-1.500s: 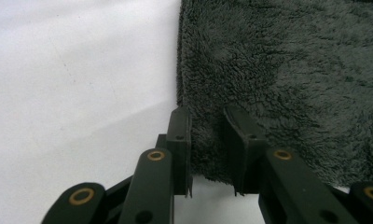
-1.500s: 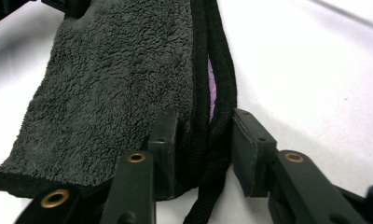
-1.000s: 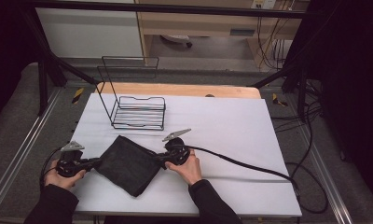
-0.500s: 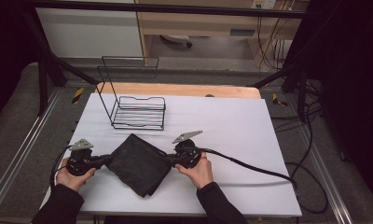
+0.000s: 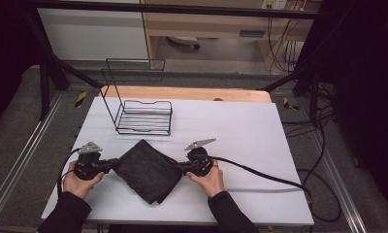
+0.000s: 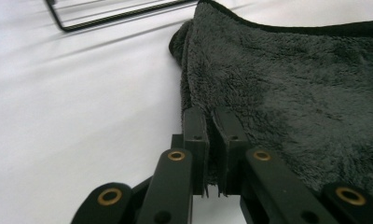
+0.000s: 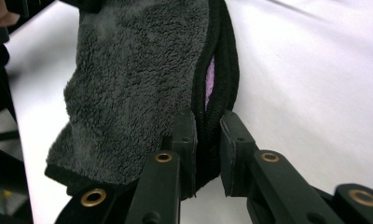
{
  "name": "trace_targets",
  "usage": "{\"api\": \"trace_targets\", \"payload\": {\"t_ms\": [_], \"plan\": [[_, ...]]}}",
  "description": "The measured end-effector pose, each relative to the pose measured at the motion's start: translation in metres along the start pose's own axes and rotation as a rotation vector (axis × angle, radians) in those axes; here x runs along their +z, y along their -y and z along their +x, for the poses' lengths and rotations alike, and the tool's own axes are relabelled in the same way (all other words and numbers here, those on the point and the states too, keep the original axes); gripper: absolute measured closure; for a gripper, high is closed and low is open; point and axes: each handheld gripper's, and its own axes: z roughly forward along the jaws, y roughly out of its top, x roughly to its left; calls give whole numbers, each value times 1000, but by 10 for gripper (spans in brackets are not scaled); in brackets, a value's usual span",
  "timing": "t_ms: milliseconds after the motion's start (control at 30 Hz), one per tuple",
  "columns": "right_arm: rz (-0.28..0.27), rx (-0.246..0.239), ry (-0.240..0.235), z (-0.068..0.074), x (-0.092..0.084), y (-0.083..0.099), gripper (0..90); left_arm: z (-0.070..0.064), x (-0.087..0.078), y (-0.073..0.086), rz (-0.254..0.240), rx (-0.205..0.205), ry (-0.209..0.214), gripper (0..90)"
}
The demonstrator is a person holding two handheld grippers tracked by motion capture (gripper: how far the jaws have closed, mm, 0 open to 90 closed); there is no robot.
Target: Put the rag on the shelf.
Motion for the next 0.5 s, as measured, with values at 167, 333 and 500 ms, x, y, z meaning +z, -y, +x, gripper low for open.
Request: {"api": "trace_targets", "payload": {"t_ms": [167, 333, 500], "plan": [[-18, -15, -33, 5, 14, -9, 787, 8, -14, 7, 32, -3, -36, 849], [-9, -38, -33, 13, 29, -19, 784, 20, -16, 19, 65, -42, -19, 848], [34, -78, 44, 3, 41, -10, 663, 21, -14, 21, 73, -32, -18, 844]]}}
